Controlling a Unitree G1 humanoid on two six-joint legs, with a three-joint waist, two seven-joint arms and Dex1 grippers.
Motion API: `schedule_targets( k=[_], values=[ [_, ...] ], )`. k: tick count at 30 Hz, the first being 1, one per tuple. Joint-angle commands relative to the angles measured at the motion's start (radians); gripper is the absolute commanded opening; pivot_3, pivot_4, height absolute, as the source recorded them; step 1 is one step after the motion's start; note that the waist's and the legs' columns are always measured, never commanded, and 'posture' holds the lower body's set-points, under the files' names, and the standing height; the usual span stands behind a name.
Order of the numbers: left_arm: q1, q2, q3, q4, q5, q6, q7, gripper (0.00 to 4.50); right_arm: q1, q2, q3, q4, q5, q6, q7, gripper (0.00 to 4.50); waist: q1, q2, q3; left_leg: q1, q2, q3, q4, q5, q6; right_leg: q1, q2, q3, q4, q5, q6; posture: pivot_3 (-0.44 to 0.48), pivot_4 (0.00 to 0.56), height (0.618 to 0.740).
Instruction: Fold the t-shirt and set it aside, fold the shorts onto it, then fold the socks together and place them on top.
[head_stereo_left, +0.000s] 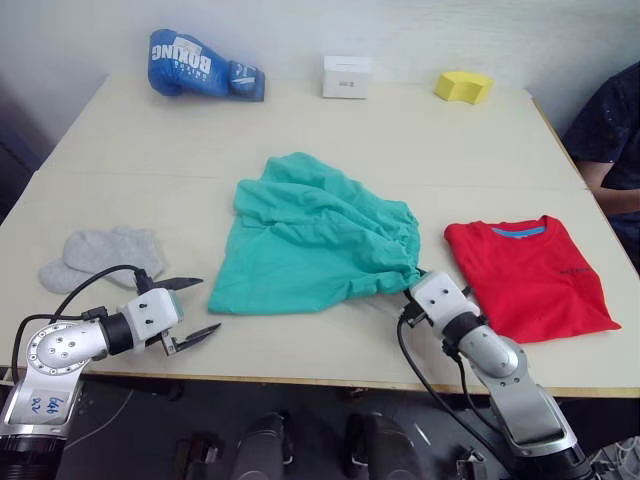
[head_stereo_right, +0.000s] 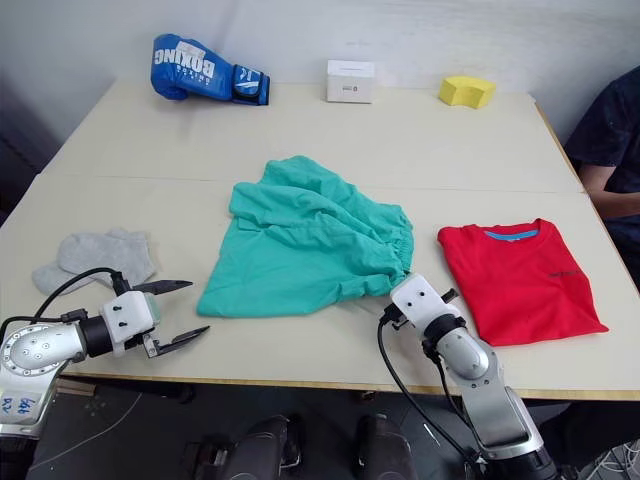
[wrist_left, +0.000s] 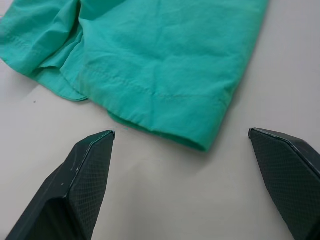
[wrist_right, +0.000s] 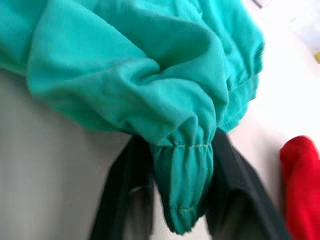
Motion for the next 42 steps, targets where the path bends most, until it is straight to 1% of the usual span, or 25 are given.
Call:
schedule_targets(
  k=[1, 4, 8, 12, 15, 19, 23, 26, 29, 30, 33, 34, 36, 38, 40, 42],
  values=[
    [0.063, 0.057, -0.006, 0.009, 0.032, -0.040, -0.036, 4.50, -0.009, 0.000, -0.017, -0.035, 0.004, -0.016, 0.020, 0.01, -0.002, 0.001, 0.000, 0.000, 0.000, 0.000, 0.000, 0.000, 0.000, 0.000, 0.000, 0.000, 0.000, 0.000, 0.000, 0.000, 0.150, 0.740],
    [0.070, 0.076, -0.007, 0.029, 0.030, -0.069, -0.029, 4.50, -0.019, 0.018, -0.025, -0.035, 0.015, -0.002, 0.023, 0.01, -0.017, 0.002, -0.001, 0.002, 0.000, 0.002, -0.004, 0.000, 0.000, 0.000, 0.000, 0.002, -0.001, 0.000, -0.001, 0.000, 0.150, 0.740],
    [-0.011, 0.044, -0.074, 0.093, 0.052, -0.093, -0.008, 4.50, -0.019, 0.034, -0.003, -0.031, 0.014, -0.007, 0.042, 0.01, -0.020, 0.009, -0.005, 0.004, 0.000, 0.002, -0.005, 0.001, -0.002, 0.000, 0.000, 0.002, -0.001, -0.001, -0.001, 0.000, 0.150, 0.740],
    [-0.143, -0.036, -0.179, 0.165, 0.138, -0.140, 0.046, 4.50, -0.019, 0.035, -0.001, -0.036, 0.019, -0.011, 0.070, 0.01, 0.005, 0.014, -0.008, 0.006, -0.001, 0.002, -0.005, 0.001, -0.002, 0.002, 0.000, 0.002, 0.000, -0.001, 0.000, 0.000, 0.150, 0.740],
    [-0.242, -0.080, -0.248, 0.243, 0.232, -0.183, 0.103, 4.50, -0.029, 0.035, -0.004, -0.032, 0.021, -0.013, 0.085, 0.01, 0.024, 0.016, -0.010, 0.006, -0.001, 0.003, -0.004, 0.002, -0.001, 0.003, -0.001, 0.002, -0.001, 0.000, 0.001, 0.000, 0.150, 0.740],
    [-0.365, -0.110, -0.308, 0.362, 0.343, -0.238, 0.200, 4.50, -0.041, 0.033, -0.015, -0.030, 0.028, -0.010, 0.097, 0.01, 0.038, 0.018, -0.013, 0.006, -0.002, 0.003, -0.004, 0.002, 0.000, 0.004, -0.002, 0.002, -0.001, 0.001, 0.002, 0.000, 0.150, 0.740],
    [-0.447, -0.123, -0.349, 0.448, 0.401, -0.256, 0.274, 4.50, -0.039, 0.031, -0.022, -0.032, 0.033, -0.015, 0.108, 0.01, 0.030, 0.017, -0.019, 0.006, -0.002, 0.003, -0.004, 0.002, 0.000, 0.004, -0.001, 0.002, -0.001, 0.001, 0.002, 0.000, 0.150, 0.740],
    [-0.513, -0.127, -0.374, 0.526, 0.454, -0.193, 0.344, 4.50, -0.037, 0.031, -0.024, -0.030, 0.037, -0.020, 0.113, 0.01, 0.028, 0.017, -0.021, 0.006, -0.001, 0.003, -0.004, 0.003, 0.001, 0.004, -0.001, 0.001, 0.000, 0.001, 0.002, 0.000, 0.150, 0.740],
    [-0.547, -0.133, -0.386, 0.586, 0.438, -0.141, 0.340, 4.50, -0.042, 0.033, -0.026, -0.025, 0.042, -0.031, 0.118, 0.01, 0.027, 0.016, -0.025, 0.006, -0.001, 0.003, -0.004, 0.003, 0.001, 0.004, 0.000, 0.001, 0.000, 0.001, 0.002, 0.000, 0.150, 0.740],
    [-0.552, -0.137, -0.390, 0.598, 0.419, -0.129, 0.316, 4.50, -0.043, 0.033, -0.027, -0.023, 0.043, -0.033, 0.120, 0.01, 0.026, 0.016, -0.026, 0.006, -0.001, 0.003, -0.004, 0.003, 0.001, 0.004, 0.000, 0.001, 0.000, 0.001, 0.002, 0.000, 0.150, 0.740],
    [-0.535, -0.160, -0.377, 0.582, 0.305, -0.088, 0.197, 3.91, -0.045, 0.030, -0.031, -0.018, 0.050, -0.047, 0.127, 0.01, 0.020, 0.017, -0.028, 0.007, 0.000, 0.003, -0.005, 0.003, 0.001, 0.004, 0.001, 0.001, 0.000, 0.001, 0.001, 0.000, 0.150, 0.740],
    [-0.527, -0.165, -0.371, 0.571, 0.274, -0.088, 0.170, 3.64, -0.046, 0.028, -0.034, -0.017, 0.055, -0.054, 0.131, 0.01, 0.016, 0.017, -0.028, 0.007, 0.000, 0.003, -0.005, 0.003, 0.001, 0.004, 0.001, 0.001, 0.000, 0.001, 0.001, 0.000, 0.150, 0.740],
    [-0.516, -0.172, -0.358, 0.557, 0.230, -0.073, 0.132, 2.95, -0.048, 0.021, -0.035, -0.012, 0.064, -0.073, 0.146, 0.01, 0.007, 0.017, -0.028, 0.007, 0.001, 0.003, -0.005, 0.003, 0.001, 0.004, 0.001, 0.001, 0.000, 0.000, 0.000, 0.000, 0.150, 0.740],
    [-0.490, -0.157, -0.355, 0.525, 0.199, -0.076, 0.088, 2.33, -0.048, 0.008, -0.036, -0.004, 0.071, -0.097, 0.168, 0.01, 0.003, 0.016, -0.028, 0.006, 0.000, 0.003, -0.005, 0.003, 0.000, 0.003, 0.001, 0.001, 0.000, 0.000, 0.000, 0.000, 0.150, 0.740],
    [-0.431, -0.129, -0.338, 0.450, 0.132, -0.053, 0.010, 1.69, -0.050, -0.015, -0.037, 0.004, 0.078, -0.125, 0.198, 0.01, -0.005, 0.016, -0.028, 0.006, 0.000, 0.003, -0.005, 0.003, 0.000, 0.003, 0.001, 0.001, 0.000, -0.001, 0.001, 0.000, 0.150, 0.740],
    [-0.371, -0.090, -0.323, 0.380, 0.095, -0.035, -0.044, 1.04, -0.056, -0.040, -0.047, 0.016, 0.080, -0.150, 0.216, 0.01, -0.015, 0.015, -0.028, 0.006, 0.000, 0.004, -0.005, 0.002, 0.002, 0.003, 0.001, 0.001, -0.001, -0.002, 0.001, 0.000, 0.150, 0.740]
  ],
)
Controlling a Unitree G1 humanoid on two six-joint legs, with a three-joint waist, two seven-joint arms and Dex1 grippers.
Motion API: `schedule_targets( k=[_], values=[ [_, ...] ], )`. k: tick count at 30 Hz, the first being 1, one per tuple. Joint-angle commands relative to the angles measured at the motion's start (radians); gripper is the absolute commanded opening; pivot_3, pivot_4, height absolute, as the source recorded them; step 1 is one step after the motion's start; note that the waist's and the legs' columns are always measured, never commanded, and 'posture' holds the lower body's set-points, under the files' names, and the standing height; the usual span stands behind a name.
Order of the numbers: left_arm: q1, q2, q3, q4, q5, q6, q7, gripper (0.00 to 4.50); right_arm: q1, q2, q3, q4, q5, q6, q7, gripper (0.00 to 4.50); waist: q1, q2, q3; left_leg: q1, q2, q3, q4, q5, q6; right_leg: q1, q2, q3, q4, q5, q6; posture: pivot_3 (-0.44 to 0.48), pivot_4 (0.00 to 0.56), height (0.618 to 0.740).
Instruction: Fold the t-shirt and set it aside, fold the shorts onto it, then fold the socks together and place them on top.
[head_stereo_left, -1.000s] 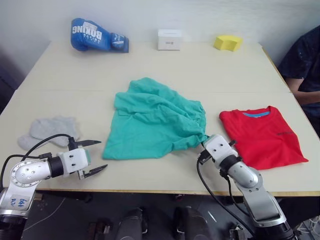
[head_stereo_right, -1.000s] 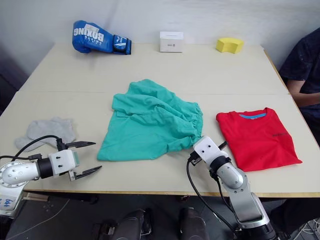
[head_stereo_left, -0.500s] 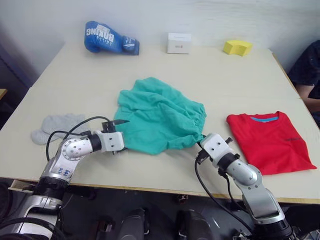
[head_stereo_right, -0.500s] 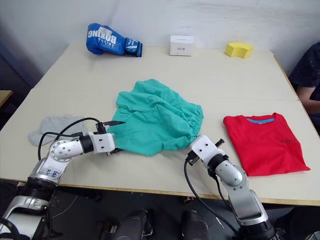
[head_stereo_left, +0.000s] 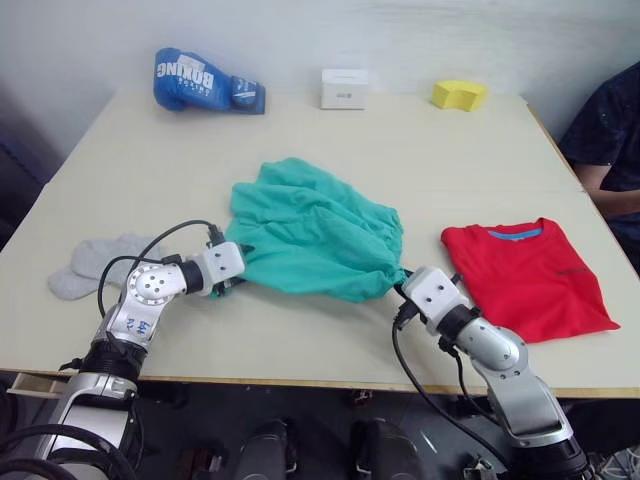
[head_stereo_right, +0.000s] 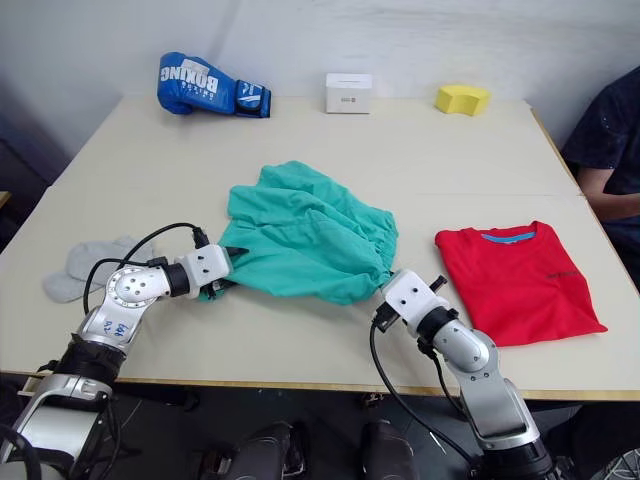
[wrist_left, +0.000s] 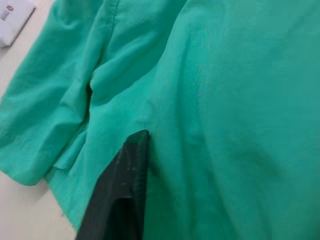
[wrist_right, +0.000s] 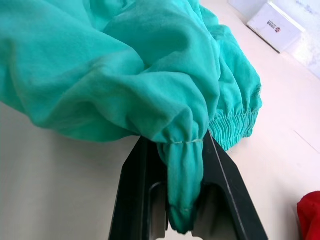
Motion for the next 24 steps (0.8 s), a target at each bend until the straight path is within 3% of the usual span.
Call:
schedule_targets(
  k=[1, 3, 4, 12, 18, 24],
  values=[
    [0.134, 0.067, -0.011, -0.095, -0.053, 0.042, -0.134, 0.70, -0.013, -0.042, -0.040, 0.004, 0.023, -0.067, 0.039, 0.01, -0.011, 0.000, 0.000, 0.000, 0.000, 0.000, 0.000, 0.000, 0.001, 0.000, 0.000, 0.000, 0.000, -0.001, 0.001, 0.000, 0.150, 0.740],
    [0.226, 0.118, 0.025, -0.201, -0.112, 0.077, -0.177, 0.04, -0.013, -0.073, -0.061, 0.023, 0.049, -0.103, 0.075, 0.01, -0.021, -0.001, 0.000, 0.000, 0.000, 0.000, 0.000, -0.001, 0.001, 0.000, 0.000, 0.001, 0.000, -0.002, 0.001, 0.000, 0.150, 0.740],
    [0.272, 0.142, 0.044, -0.264, -0.156, 0.110, -0.205, 0.00, -0.012, -0.094, -0.064, 0.032, 0.059, -0.121, 0.100, 0.01, -0.024, -0.001, 0.001, 0.000, 0.000, 0.000, -0.001, -0.002, 0.000, 0.000, 0.000, 0.001, 0.000, -0.003, 0.001, 0.000, 0.150, 0.740],
    [0.574, 0.338, 0.211, -0.668, -0.405, 0.377, -0.351, 0.00, -0.010, -0.230, -0.027, 0.127, 0.161, -0.334, 0.364, 0.01, -0.015, -0.006, 0.008, 0.000, 0.000, 0.000, -0.002, -0.007, -0.005, -0.001, 0.000, 0.001, 0.000, -0.005, 0.001, 0.000, 0.150, 0.740],
    [0.830, 0.523, 0.454, -0.974, -0.702, 0.829, -0.476, 0.00, -0.033, -0.305, -0.001, 0.256, 0.152, -0.500, 0.495, 0.01, -0.012, -0.013, 0.015, -0.001, 0.000, -0.001, -0.002, -0.007, -0.005, -0.001, -0.001, 0.001, -0.003, -0.005, 0.001, 0.000, 0.150, 0.740],
    [0.841, 0.612, 0.544, -1.011, -0.709, 0.983, -0.494, 0.00, -0.017, -0.386, 0.080, 0.266, 0.218, -0.500, 0.687, 0.01, -0.010, -0.010, 0.018, -0.001, 0.000, -0.001, -0.003, -0.007, -0.006, 0.000, 0.000, 0.000, -0.005, -0.005, 0.000, 0.000, 0.150, 0.740]
  ],
)
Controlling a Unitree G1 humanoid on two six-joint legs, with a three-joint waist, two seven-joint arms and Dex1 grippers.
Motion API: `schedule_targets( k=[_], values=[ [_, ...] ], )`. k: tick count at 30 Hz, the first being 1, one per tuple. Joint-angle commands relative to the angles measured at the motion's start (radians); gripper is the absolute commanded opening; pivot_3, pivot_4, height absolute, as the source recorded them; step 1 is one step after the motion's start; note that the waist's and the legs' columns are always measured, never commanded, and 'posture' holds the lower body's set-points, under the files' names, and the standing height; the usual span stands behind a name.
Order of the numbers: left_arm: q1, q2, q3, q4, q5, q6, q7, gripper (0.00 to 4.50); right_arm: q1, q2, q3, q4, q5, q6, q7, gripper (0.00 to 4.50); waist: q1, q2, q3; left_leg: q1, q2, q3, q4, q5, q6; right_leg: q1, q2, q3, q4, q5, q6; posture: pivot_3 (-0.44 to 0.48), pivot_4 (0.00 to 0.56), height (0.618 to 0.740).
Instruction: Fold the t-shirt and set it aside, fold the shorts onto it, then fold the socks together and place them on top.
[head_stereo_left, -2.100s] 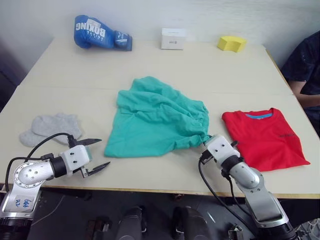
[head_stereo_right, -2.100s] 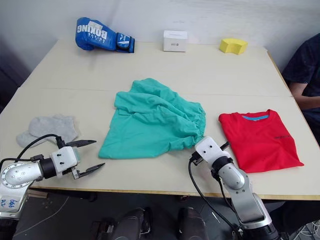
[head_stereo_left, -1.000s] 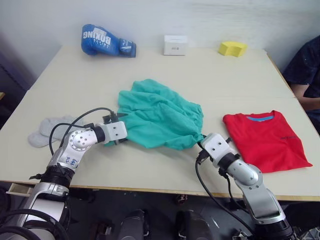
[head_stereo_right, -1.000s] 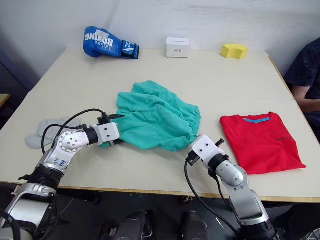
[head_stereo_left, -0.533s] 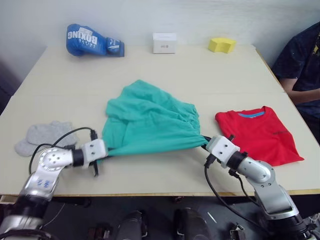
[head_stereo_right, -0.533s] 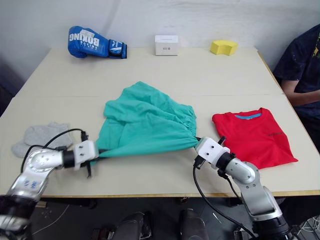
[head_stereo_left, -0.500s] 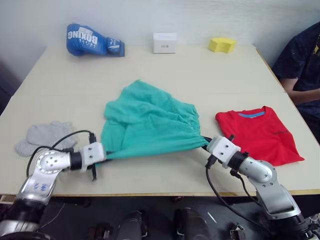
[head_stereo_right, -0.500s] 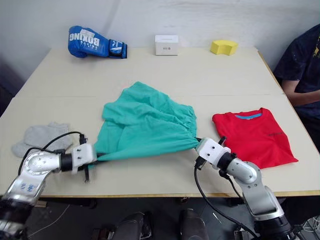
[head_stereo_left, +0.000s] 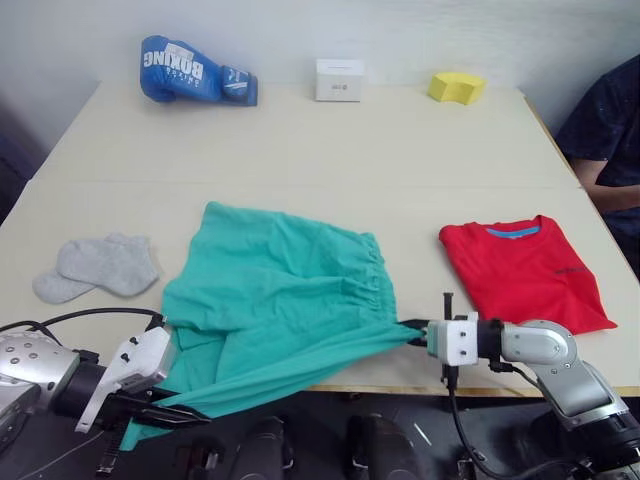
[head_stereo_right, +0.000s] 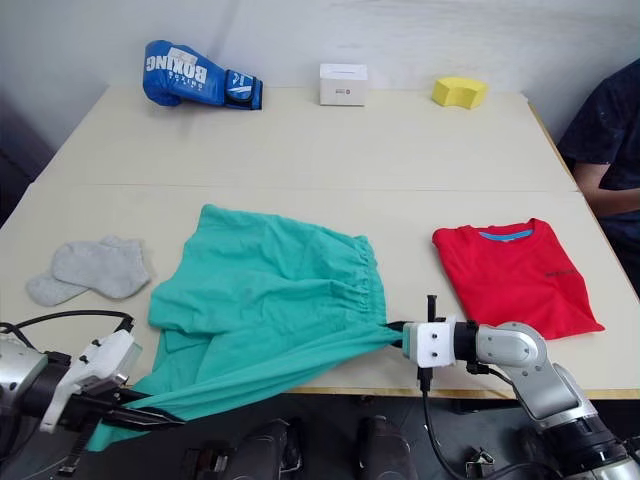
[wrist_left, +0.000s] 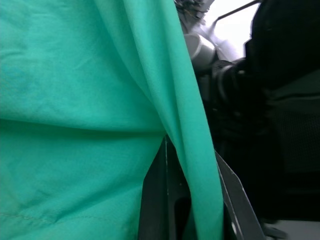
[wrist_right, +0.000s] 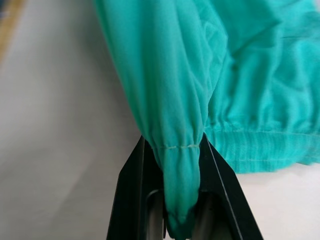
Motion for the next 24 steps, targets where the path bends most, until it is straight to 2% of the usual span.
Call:
schedule_targets(
  k=[1, 8, 10, 12, 13, 14, 16, 17, 18, 20, 23, 24],
  values=[
    [-0.033, 0.036, 0.033, 0.028, 0.017, 0.046, -0.016, 0.00, 0.037, -0.056, 0.000, -0.034, 0.061, 0.066, 0.084, 0.01, 0.000, 0.000, 0.001, 0.000, 0.000, 0.000, 0.000, 0.000, 0.000, 0.000, 0.000, 0.000, 0.000, 0.000, 0.000, 0.000, 0.150, 0.740],
    [-0.271, 0.110, -0.022, 0.152, -0.009, 0.073, -0.059, 0.00, 0.082, -0.145, -0.061, -0.214, 0.220, 0.341, 0.113, 0.01, 0.002, 0.001, 0.002, -0.001, 0.000, 0.000, 0.000, -0.001, 0.000, -0.001, 0.000, 0.000, -0.001, 0.000, -0.001, 0.000, 0.150, 0.740],
    [-0.459, 0.084, -0.127, 0.255, 0.043, 0.007, -0.034, 0.00, 0.008, -0.126, -0.116, -0.226, 0.301, 0.430, 0.079, 0.01, 0.001, 0.001, 0.003, -0.001, 0.000, 0.000, 0.000, -0.001, -0.001, 0.000, 0.000, 0.000, -0.002, 0.000, -0.001, 0.000, 0.150, 0.740],
    [-0.789, -0.055, -0.296, 0.459, 0.256, -0.192, 0.119, 0.00, -0.160, -0.082, -0.157, -0.129, 0.279, 0.410, 0.019, 0.01, 0.002, 0.004, 0.007, -0.001, 0.000, 0.000, 0.000, 0.000, -0.001, -0.001, 0.000, 0.000, -0.002, 0.002, -0.002, 0.000, 0.150, 0.740],
    [-0.904, -0.113, -0.351, 0.545, 0.350, -0.283, 0.181, 0.00, -0.218, -0.068, -0.165, -0.088, 0.260, 0.394, 0.002, 0.01, 0.004, 0.006, 0.010, 0.001, 0.000, 0.000, 0.000, 0.001, 0.000, 0.001, 0.001, 0.000, -0.003, 0.004, -0.002, 0.000, 0.150, 0.740],
    [-1.082, -0.217, -0.374, 0.702, 0.460, -0.441, 0.346, 0.00, -0.333, -0.030, -0.190, 0.005, 0.202, 0.333, -0.088, 0.01, 0.005, 0.006, 0.010, -0.002, 0.000, 0.000, 0.001, 0.005, 0.001, -0.001, 0.002, 0.000, -0.003, 0.008, -0.003, 0.000, 0.150, 0.740],
    [-1.337, -0.362, -0.354, 0.950, 0.567, -0.669, 0.604, 0.00, -0.536, 0.036, -0.248, 0.169, 0.083, 0.191, -0.297, 0.01, 0.014, 0.001, 0.013, -0.005, 0.000, -0.001, 0.000, 0.011, 0.000, -0.002, 0.003, -0.001, -0.005, 0.015, -0.003, 0.000, 0.150, 0.740],
    [-1.408, -0.400, -0.346, 1.038, 0.599, -0.744, 0.670, 0.00, -0.594, 0.056, -0.265, 0.225, 0.042, 0.140, -0.362, 0.01, 0.018, -0.002, 0.015, -0.008, 0.001, -0.001, 0.004, 0.014, -0.002, -0.004, 0.004, -0.002, -0.004, 0.017, -0.003, 0.000, 0.150, 0.740],
    [-1.455, -0.405, -0.334, 1.091, 0.647, -0.868, 0.748, 0.00, -0.647, 0.076, -0.294, 0.249, 0.011, 0.098, -0.440, 0.01, 0.018, -0.003, 0.015, -0.019, 0.003, -0.002, 0.005, 0.018, -0.003, -0.014, 0.005, -0.003, -0.005, 0.022, -0.002, 0.000, 0.150, 0.740],
    [-1.526, -0.415, -0.291, 1.157, 0.689, -1.102, 0.860, 0.00, -0.718, 0.093, -0.331, 0.273, -0.072, 0.009, -0.580, 0.01, 0.012, -0.003, 0.015, -0.030, 0.001, 0.003, 0.005, 0.023, 0.002, -0.025, 0.005, -0.002, -0.001, 0.022, -0.001, 0.000, 0.150, 0.740],
    [-1.547, -0.408, -0.268, 1.171, 0.715, -1.262, 0.933, 0.00, -0.714, 0.097, -0.331, 0.265, -0.157, -0.071, -0.673, 0.01, 0.007, -0.003, 0.015, -0.035, -0.001, 0.007, 0.007, 0.019, 0.006, -0.033, 0.003, -0.008, 0.002, 0.022, -0.001, 0.000, 0.150, 0.740],
    [-1.526, -0.401, -0.269, 1.143, 0.707, -1.279, 0.914, 0.00, -0.683, 0.100, -0.319, 0.254, -0.165, -0.069, -0.673, 0.01, 0.005, -0.003, 0.015, -0.035, -0.003, 0.007, 0.007, 0.017, 0.008, -0.035, 0.004, -0.011, 0.007, 0.021, 0.000, 0.000, 0.150, 0.740]
  ],
)
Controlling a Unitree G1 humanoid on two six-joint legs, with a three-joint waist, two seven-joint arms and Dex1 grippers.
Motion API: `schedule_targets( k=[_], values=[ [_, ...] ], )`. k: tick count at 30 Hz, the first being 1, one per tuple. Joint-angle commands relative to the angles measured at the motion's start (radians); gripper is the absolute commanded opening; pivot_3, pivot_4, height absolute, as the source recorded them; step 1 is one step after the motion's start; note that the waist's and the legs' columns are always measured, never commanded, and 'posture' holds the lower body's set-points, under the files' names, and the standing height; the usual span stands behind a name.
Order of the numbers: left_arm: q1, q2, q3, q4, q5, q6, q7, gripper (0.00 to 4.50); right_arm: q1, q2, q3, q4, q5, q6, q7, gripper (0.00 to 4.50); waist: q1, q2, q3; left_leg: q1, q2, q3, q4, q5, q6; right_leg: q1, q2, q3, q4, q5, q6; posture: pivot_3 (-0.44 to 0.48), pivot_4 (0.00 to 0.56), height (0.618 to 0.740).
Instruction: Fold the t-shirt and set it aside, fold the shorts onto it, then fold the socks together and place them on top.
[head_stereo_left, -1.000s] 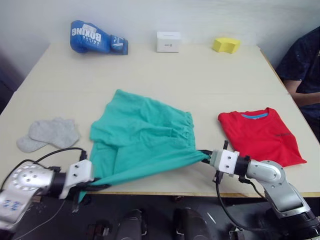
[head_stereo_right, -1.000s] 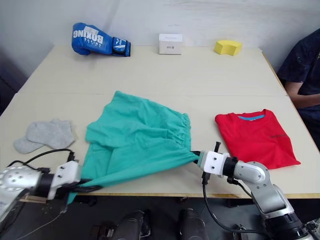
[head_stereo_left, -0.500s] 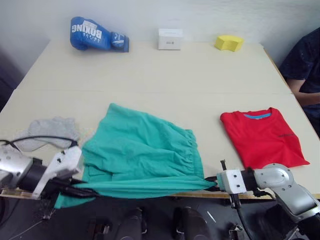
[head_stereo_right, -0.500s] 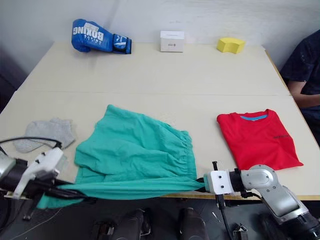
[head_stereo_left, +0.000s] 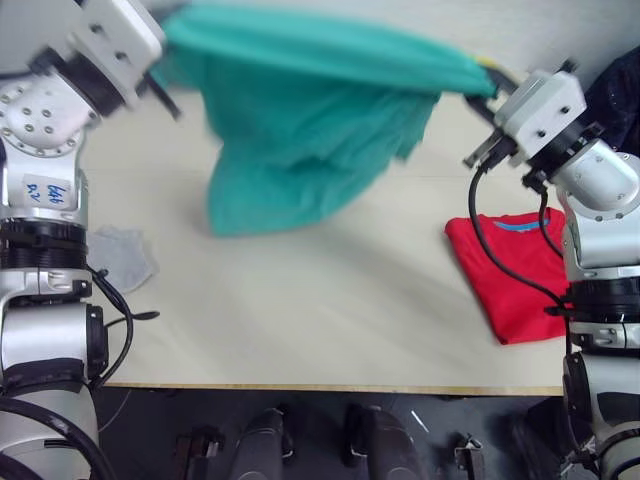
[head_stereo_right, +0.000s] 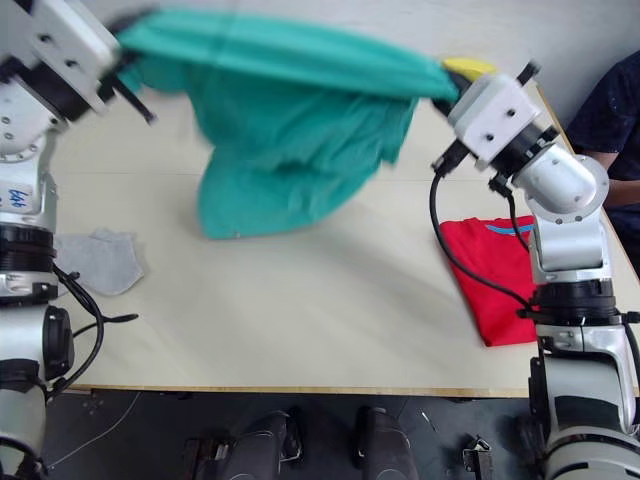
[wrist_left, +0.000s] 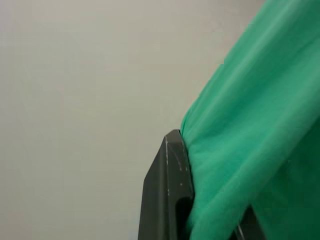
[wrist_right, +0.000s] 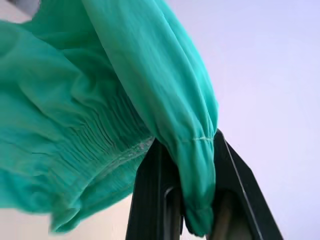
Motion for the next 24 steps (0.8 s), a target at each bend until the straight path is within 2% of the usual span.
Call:
schedule_targets(
  k=[1, 4, 6, 8, 10, 11, 12, 13, 14, 16, 20, 24],
  values=[
    [0.035, 0.059, 0.095, -0.013, 0.004, -0.105, 0.055, 0.00, 0.080, -0.010, -0.052, -0.007, -0.046, -0.033, -0.070, 0.01, -0.004, 0.000, 0.000, 0.000, -0.001, 0.000, 0.000, -0.002, 0.002, 0.000, -0.001, -0.004, 0.003, -0.001, 0.001, 0.000, 0.150, 0.740],
    [0.219, 0.071, 0.082, -0.201, -0.120, -0.059, -0.091, 0.00, 0.212, -0.029, -0.003, -0.020, -0.056, -0.050, -0.009, 0.01, -0.008, 0.000, 0.000, 0.000, -0.003, 0.001, 0.001, -0.005, 0.005, 0.000, -0.004, -0.015, 0.003, -0.002, 0.004, 0.000, 0.150, 0.740],
    [0.404, 0.088, 0.076, -0.382, -0.251, 0.072, -0.195, 0.00, 0.311, -0.030, 0.016, -0.005, -0.020, -0.050, 0.049, 0.01, -0.011, 0.000, 0.000, 0.000, -0.004, 0.003, 0.002, -0.006, 0.006, 0.002, -0.005, -0.016, 0.002, -0.003, 0.006, 0.000, 0.150, 0.740],
    [0.600, 0.125, 0.089, -0.547, -0.295, 0.152, -0.255, 0.00, 0.393, -0.049, 0.042, 0.019, -0.021, -0.107, 0.097, 0.01, -0.014, 0.001, 0.001, 0.003, -0.004, 0.004, 0.005, -0.007, 0.007, 0.009, -0.006, -0.015, -0.004, -0.006, 0.010, 0.000, 0.150, 0.740],
    [0.767, 0.151, 0.102, -0.707, -0.395, 0.286, -0.311, 0.00, 0.452, -0.059, 0.052, 0.040, 0.003, -0.124, 0.146, 0.01, -0.015, 0.002, 0.003, 0.006, -0.002, 0.005, 0.008, -0.005, 0.010, 0.014, -0.005, -0.014, -0.007, -0.003, 0.013, 0.000, 0.150, 0.740],
    [0.890, 0.196, 0.103, -0.794, -0.452, 0.379, -0.375, 0.00, 0.485, -0.066, 0.051, 0.053, 0.012, -0.143, 0.159, 0.01, -0.017, 0.001, 0.003, 0.008, -0.002, 0.005, 0.009, -0.005, 0.010, 0.015, -0.005, -0.013, -0.006, -0.002, 0.013, 0.000, 0.150, 0.740],
    [1.008, 0.243, 0.108, -0.865, -0.482, 0.447, -0.442, 0.00, 0.514, -0.076, 0.054, 0.063, 0.014, -0.153, 0.176, 0.01, -0.020, 0.001, 0.004, 0.009, -0.002, 0.005, 0.010, -0.005, 0.010, 0.016, -0.005, -0.010, -0.009, 0.000, 0.012, 0.000, 0.150, 0.740],
    [1.092, 0.274, 0.126, -0.899, -0.448, 0.442, -0.479, 0.00, 0.535, -0.085, 0.054, 0.067, 0.017, -0.153, 0.188, 0.01, -0.020, 0.001, 0.004, 0.013, -0.001, 0.005, 0.008, -0.004, 0.010, 0.019, -0.007, -0.004, -0.010, 0.003, 0.010, 0.000, 0.150, 0.740],
    [1.187, 0.306, 0.156, -0.933, -0.460, 0.505, -0.513, 0.00, 0.557, -0.091, 0.051, 0.061, 0.033, -0.139, 0.203, 0.01, -0.020, 0.002, 0.004, 0.021, -0.001, 0.005, 0.005, -0.006, 0.005, 0.026, -0.007, -0.001, -0.013, 0.003, 0.010, 0.000, 0.150, 0.740],
    [1.346, 0.356, 0.216, -0.973, -0.463, 0.599, -0.583, 0.00, 0.607, -0.108, 0.053, 0.033, 0.061, -0.126, 0.249, 0.01, -0.017, 0.002, 0.004, 0.027, 0.003, 0.005, 0.002, -0.010, 0.006, 0.032, -0.005, 0.000, -0.017, 0.003, 0.006, 0.000, 0.150, 0.740],
    [1.553, 0.409, 0.291, -1.041, -0.490, 0.794, -0.667, 0.00, 0.739, -0.150, 0.081, -0.065, 0.155, -0.094, 0.387, 0.01, -0.003, 0.003, 0.004, 0.032, 0.008, 0.004, -0.004, -0.010, 0.001, 0.032, -0.004, 0.001, -0.017, -0.002, -0.004, 0.000, 0.150, 0.740],
    [1.569, 0.425, 0.315, -1.088, -0.560, 0.946, -0.686, 0.00, 0.864, -0.205, 0.108, -0.156, 0.215, -0.001, 0.496, 0.01, 0.005, 0.003, 0.004, 0.034, 0.008, 0.004, -0.004, -0.010, -0.010, 0.031, -0.004, 0.000, -0.011, -0.007, -0.006, 0.000, 0.150, 0.740]
  ],
)
